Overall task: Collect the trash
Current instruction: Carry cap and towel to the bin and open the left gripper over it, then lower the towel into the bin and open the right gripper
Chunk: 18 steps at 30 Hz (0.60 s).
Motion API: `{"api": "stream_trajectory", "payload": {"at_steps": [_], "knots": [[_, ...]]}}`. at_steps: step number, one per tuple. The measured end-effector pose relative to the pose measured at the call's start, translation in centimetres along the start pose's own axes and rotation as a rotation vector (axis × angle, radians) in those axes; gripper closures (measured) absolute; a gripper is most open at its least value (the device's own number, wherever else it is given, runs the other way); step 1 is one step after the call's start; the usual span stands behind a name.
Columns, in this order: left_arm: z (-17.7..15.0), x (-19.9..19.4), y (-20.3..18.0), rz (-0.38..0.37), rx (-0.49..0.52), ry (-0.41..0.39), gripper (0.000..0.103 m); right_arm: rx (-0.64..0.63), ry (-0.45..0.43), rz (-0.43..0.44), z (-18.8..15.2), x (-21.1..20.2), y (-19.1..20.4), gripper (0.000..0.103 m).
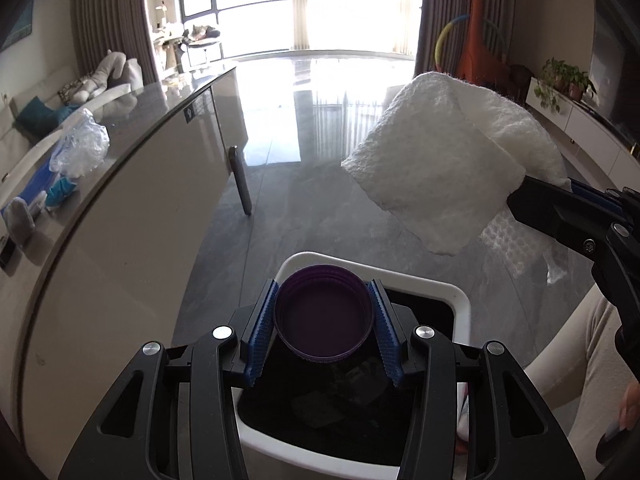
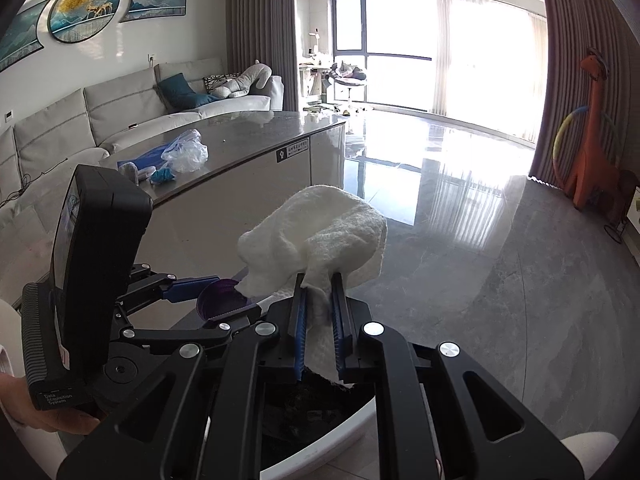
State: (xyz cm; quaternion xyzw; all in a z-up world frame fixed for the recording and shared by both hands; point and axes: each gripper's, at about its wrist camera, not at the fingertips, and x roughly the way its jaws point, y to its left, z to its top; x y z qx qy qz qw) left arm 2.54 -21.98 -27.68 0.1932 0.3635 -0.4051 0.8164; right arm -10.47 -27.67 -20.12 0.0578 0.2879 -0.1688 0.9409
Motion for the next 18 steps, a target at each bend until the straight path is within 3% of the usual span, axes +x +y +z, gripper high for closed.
{"api": "stream_trajectory", "payload": {"at_steps": [1,2,3,5,10,18], "knots": [[0.0,0.6,-0.1,-0.01,-0.004,0.029,0.043,0.008,0.006,0.001,-0.1,0.1,-0.3,0.09],[-0.1,1.3,-0.3,-0.013,-0.013,0.056,0.011,0.013,0.008,-0.002,-0.2,0.2,-0.5,0.09],[-0.3,1.8,-0.4,0.0,-0.02,0.071,0.004,0.014,0.009,-0.006,-0.2,0.3,-0.6,0.09],[-0.8,2.5,-1.0,0.043,0.001,0.09,0.005,0.017,0.019,-0.008,-0.4,0.5,-0.8,0.09],[-1.5,3.4,-1.7,0.068,0.051,0.132,0.005,0.026,0.032,-0.009,-0.7,1.0,-0.9,0.09],[-1.3,2.5,-0.3,0.128,0.034,0.113,0.005,0.018,0.04,0.013,0.0,1.8,-0.4,0.09]]}}
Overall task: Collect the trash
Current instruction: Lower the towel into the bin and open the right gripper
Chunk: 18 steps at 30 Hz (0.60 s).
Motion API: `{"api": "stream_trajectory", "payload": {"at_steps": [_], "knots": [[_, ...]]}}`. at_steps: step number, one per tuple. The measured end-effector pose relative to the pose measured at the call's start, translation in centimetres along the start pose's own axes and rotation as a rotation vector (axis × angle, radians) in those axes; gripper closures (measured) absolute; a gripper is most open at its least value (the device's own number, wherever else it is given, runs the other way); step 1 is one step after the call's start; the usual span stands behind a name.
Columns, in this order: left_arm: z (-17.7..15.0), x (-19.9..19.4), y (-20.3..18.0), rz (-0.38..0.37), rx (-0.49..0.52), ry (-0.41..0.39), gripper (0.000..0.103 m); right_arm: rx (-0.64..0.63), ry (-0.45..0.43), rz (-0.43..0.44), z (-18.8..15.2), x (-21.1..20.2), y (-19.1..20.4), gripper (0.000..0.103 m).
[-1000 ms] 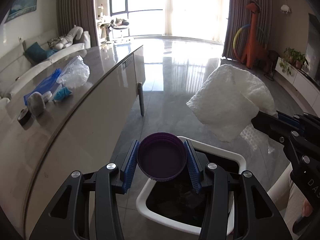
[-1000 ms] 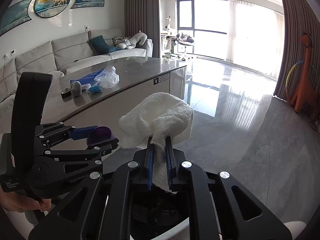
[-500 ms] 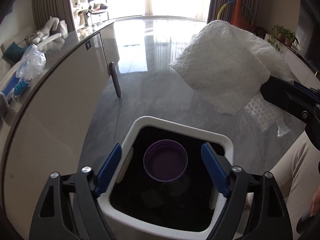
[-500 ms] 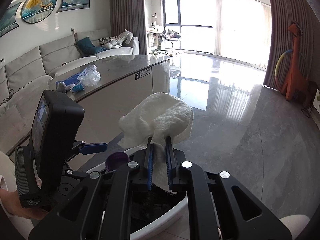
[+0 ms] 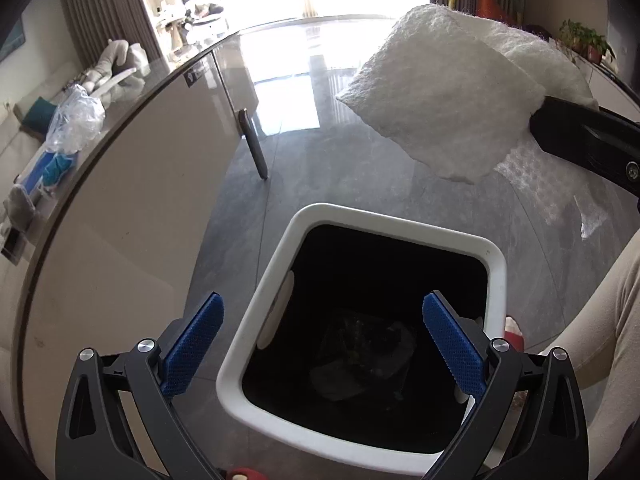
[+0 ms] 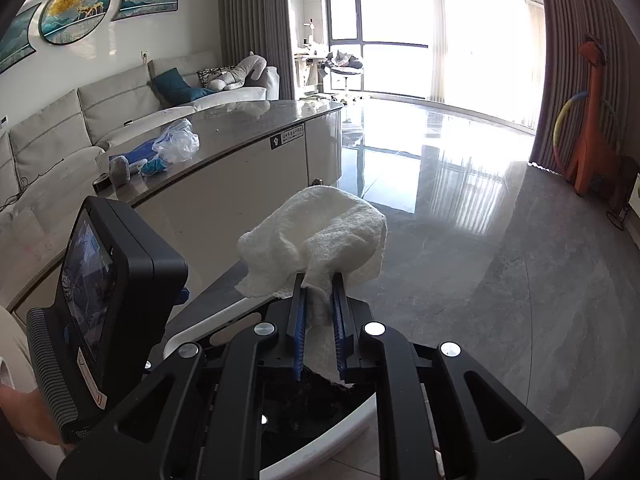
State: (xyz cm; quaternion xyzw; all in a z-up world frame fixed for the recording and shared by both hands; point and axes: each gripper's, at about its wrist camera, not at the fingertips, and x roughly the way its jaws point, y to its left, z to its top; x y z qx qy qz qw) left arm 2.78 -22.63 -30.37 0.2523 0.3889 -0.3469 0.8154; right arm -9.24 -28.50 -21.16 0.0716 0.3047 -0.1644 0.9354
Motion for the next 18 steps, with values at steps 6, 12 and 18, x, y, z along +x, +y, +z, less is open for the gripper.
{"api": "stream_trajectory", "payload": {"at_steps": [6,12,18], "knots": [[0.3,-2.3,3.7,0.162,-0.121,-0.072,0.005,-0.014,0.012,0.013,-0.1,1.0,0.9,0.09],[0.9,-5.3,6.0,0.238,-0.203,-0.193,0.005,-0.043,0.058,0.04,-1.2,2.4,2.2,0.089],[1.2,-5.8,6.0,0.217,-0.215,-0.209,0.005,-0.07,0.126,0.053,-3.0,4.3,3.2,0.089]]}}
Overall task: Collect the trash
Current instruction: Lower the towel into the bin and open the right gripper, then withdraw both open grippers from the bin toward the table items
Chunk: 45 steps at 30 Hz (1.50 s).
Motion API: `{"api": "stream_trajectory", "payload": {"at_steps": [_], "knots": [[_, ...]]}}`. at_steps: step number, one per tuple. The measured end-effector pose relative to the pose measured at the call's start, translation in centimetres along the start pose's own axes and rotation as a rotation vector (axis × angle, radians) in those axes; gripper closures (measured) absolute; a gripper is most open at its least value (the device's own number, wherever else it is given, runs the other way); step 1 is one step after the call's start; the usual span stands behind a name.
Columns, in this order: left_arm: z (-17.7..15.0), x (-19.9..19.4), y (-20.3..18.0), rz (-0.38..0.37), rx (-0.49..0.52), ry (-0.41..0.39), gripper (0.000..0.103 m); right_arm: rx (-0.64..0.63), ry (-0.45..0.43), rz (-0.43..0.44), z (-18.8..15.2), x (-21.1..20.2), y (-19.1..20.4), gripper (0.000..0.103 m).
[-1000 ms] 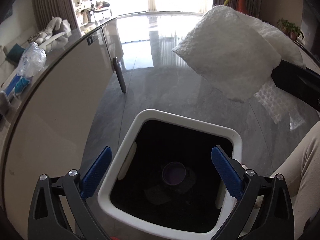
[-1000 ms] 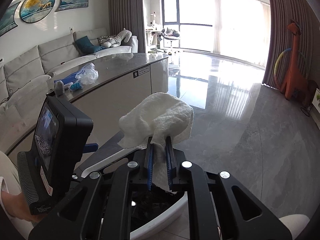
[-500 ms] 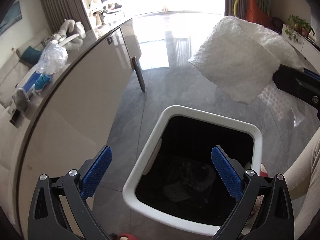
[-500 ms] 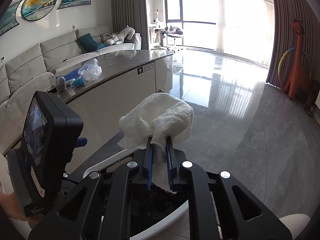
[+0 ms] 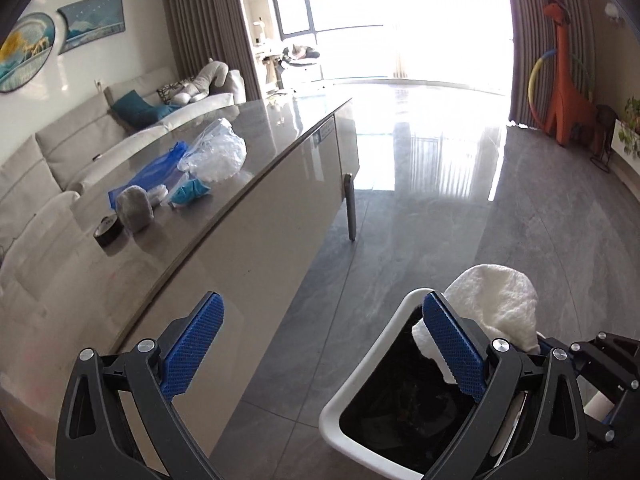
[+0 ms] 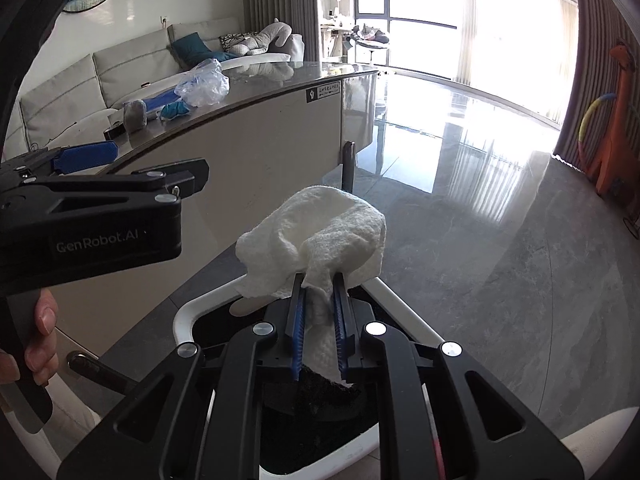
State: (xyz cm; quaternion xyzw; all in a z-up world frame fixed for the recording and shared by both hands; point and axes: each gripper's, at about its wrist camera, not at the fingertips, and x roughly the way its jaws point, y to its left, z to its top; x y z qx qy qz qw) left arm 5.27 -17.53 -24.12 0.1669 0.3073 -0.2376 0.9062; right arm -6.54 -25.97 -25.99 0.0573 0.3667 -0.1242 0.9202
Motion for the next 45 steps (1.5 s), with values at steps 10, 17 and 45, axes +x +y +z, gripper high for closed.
{"api": "stream_trajectory", "payload": {"at_steps": [10,17,45], "knots": [[0.0,0.3,0.7,-0.012,-0.021,0.009,0.005,-0.04,0.07,-0.063,-1.3,1.4,1.0,0.005],[0.0,0.3,1.2,-0.003,-0.036,0.011,0.005,0.003,0.015,-0.051,0.3,0.1,0.5,0.005],[7.5,0.8,17.0,0.256,-0.346,-0.014,0.005,-0.153,-0.275,0.137,15.3,2.0,8.9,0.005]]}}
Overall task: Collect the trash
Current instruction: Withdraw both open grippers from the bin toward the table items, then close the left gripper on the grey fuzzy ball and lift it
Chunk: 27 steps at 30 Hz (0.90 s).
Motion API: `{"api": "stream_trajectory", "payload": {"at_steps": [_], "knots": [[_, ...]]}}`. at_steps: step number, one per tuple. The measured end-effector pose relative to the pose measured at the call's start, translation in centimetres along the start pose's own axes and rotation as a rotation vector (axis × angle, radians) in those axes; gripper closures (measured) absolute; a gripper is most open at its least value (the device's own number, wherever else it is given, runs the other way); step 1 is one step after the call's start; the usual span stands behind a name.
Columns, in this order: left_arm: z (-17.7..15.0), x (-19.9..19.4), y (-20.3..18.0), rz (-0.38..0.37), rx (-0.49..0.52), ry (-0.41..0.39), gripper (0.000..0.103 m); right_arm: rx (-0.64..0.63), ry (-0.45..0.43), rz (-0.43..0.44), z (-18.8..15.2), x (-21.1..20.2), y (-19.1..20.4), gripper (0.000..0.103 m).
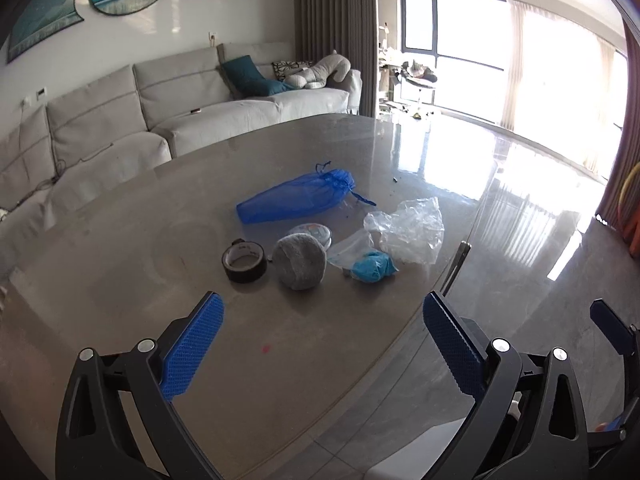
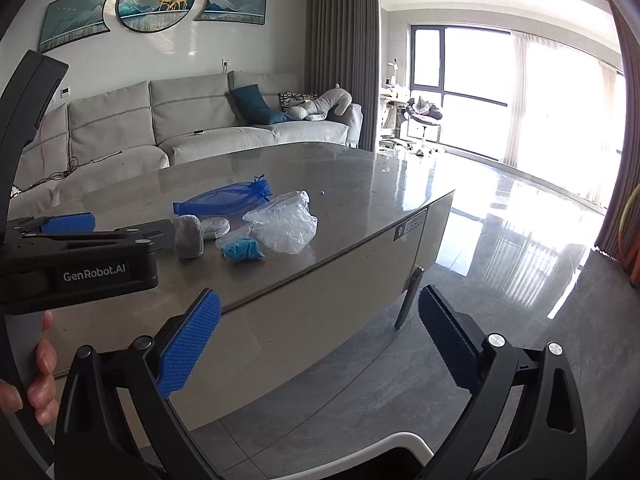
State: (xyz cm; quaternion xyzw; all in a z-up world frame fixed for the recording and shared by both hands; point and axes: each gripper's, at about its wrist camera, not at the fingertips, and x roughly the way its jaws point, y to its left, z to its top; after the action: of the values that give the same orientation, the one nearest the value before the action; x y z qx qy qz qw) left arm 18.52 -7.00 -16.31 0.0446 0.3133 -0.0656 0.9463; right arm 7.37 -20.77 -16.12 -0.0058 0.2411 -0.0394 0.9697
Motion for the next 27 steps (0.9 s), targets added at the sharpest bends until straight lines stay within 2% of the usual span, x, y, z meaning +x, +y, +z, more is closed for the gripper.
{"api": "stream_trajectory", "payload": {"at_steps": [9,27], "knots": [[3.5,3.5,1.2,0.047,-0.048,-0.01,0.005,-0.018,-0.021,0.037,2.6,4.1,1.2,0.005],[2.5,9.4,3.8,0.108,-0.126,0.12,0.005,-0.081,-0.019,0.077,3.9,9.0,2.3,0.005]]}}
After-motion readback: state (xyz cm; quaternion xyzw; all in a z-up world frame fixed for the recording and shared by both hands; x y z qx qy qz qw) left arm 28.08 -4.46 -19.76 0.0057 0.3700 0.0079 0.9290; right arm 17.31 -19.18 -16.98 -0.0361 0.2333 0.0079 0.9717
